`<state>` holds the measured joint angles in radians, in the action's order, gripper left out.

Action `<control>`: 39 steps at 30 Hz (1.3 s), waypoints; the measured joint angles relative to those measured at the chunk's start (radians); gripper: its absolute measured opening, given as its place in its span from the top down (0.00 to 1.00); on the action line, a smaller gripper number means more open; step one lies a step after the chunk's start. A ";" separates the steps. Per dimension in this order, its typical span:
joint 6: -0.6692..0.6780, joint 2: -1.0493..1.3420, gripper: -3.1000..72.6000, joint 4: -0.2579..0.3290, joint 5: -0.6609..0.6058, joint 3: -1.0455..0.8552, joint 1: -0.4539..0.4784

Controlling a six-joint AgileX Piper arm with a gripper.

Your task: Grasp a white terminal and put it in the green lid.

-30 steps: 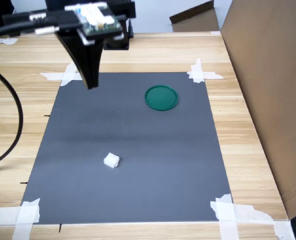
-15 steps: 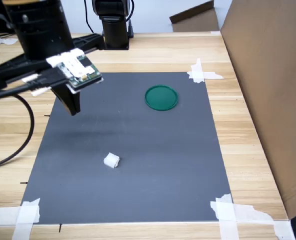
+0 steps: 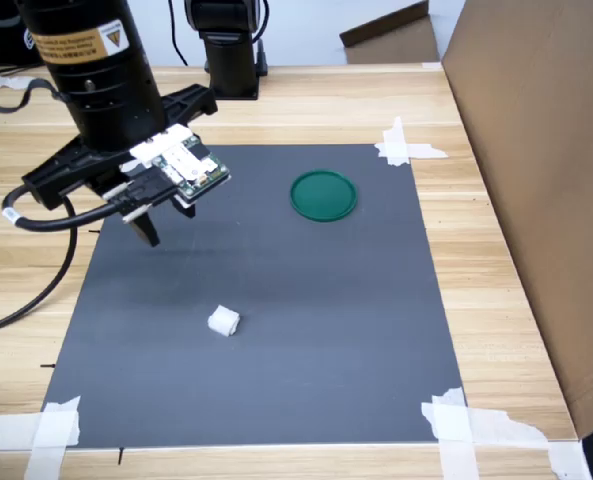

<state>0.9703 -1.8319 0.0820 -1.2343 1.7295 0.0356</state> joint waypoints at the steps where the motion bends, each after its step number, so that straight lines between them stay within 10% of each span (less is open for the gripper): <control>1: 0.000 0.000 0.27 0.000 0.000 0.000 0.000; 6: -0.013 0.014 0.04 0.012 0.000 0.000 0.000; 23: -0.186 -0.043 0.05 -0.011 0.017 -0.001 -0.060; 39: 0.139 -0.124 0.05 -0.059 0.031 -0.002 -0.060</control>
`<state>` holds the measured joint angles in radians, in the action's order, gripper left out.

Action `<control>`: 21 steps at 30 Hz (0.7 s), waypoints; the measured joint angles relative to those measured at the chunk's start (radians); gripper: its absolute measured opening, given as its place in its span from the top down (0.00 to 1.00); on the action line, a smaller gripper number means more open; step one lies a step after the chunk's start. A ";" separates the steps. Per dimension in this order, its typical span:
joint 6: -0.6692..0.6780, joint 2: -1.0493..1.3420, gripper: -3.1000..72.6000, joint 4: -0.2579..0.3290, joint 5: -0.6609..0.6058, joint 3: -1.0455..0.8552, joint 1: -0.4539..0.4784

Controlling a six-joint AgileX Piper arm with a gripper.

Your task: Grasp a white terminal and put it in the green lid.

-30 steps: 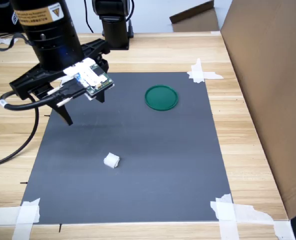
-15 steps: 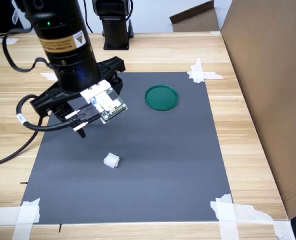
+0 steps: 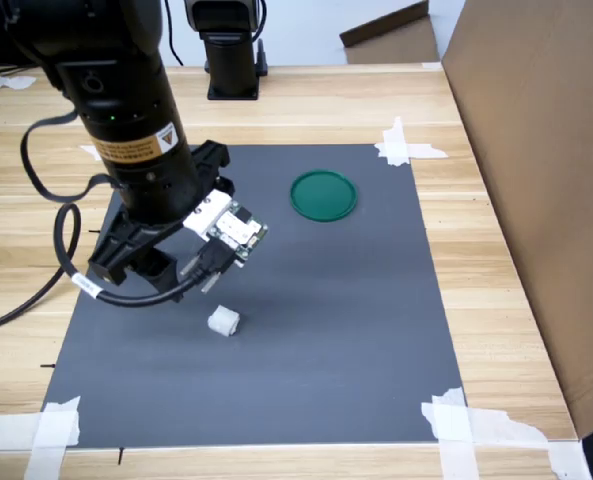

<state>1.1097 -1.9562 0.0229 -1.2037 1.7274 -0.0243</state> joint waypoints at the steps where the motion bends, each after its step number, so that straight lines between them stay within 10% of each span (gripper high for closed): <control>1: 0.002 -0.004 0.05 0.000 0.011 0.000 0.000; 21: -0.100 -0.037 0.05 -0.073 0.193 -0.148 -0.035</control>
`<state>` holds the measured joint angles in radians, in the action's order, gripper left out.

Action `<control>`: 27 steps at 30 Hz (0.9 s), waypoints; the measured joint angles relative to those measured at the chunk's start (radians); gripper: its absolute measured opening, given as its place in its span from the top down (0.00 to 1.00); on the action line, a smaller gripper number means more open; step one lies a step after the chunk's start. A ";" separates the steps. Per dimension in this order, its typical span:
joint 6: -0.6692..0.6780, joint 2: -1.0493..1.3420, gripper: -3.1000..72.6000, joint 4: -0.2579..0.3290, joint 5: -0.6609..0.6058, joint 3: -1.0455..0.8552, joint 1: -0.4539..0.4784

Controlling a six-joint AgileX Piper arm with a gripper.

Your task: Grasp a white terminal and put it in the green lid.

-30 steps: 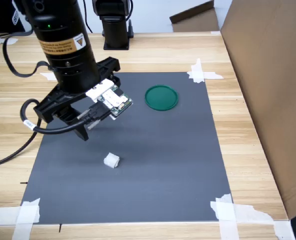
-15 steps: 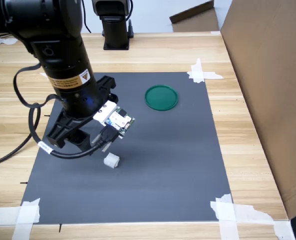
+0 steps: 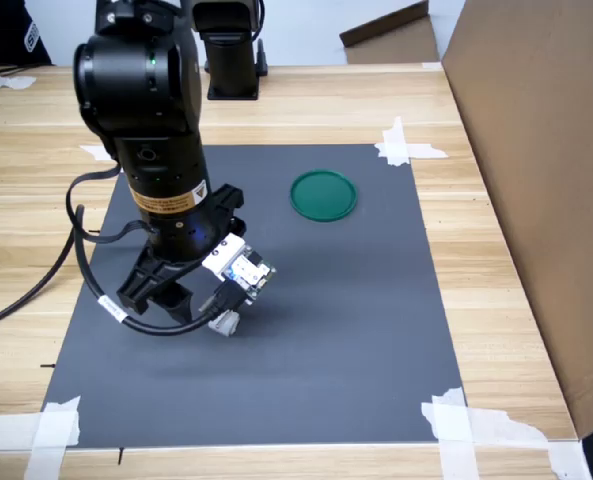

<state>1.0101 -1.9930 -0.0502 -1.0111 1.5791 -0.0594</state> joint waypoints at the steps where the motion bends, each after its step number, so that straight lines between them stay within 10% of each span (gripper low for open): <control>1: 0.000 0.000 0.05 -0.003 0.011 -0.008 0.000; 27: 0.003 -0.083 0.05 -0.003 0.056 0.026 -0.035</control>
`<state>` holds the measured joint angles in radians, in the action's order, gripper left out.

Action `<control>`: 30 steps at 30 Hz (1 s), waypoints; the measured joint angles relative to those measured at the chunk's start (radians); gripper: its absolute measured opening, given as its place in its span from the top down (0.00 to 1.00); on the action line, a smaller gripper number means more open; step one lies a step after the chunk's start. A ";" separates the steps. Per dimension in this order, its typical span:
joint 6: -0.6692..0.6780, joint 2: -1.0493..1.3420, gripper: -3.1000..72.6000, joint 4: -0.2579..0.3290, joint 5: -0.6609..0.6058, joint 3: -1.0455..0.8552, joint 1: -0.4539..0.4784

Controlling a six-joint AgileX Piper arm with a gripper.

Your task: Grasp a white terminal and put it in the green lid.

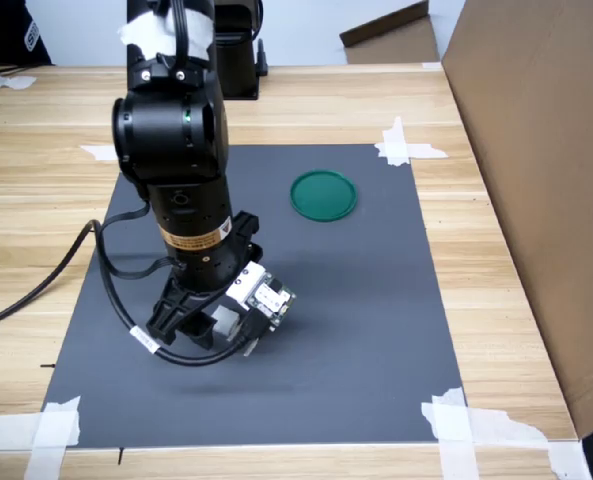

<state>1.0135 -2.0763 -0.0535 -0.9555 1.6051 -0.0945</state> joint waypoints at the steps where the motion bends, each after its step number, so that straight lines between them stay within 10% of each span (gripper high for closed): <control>1: 0.000 0.000 0.05 0.000 0.001 0.002 0.000; 15: 0.000 -0.023 0.08 0.008 -0.009 0.006 0.000; 30: -0.045 -0.030 0.60 0.012 -0.032 0.008 0.000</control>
<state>0.9686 -2.1063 -0.0415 -0.9874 1.6128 -0.0945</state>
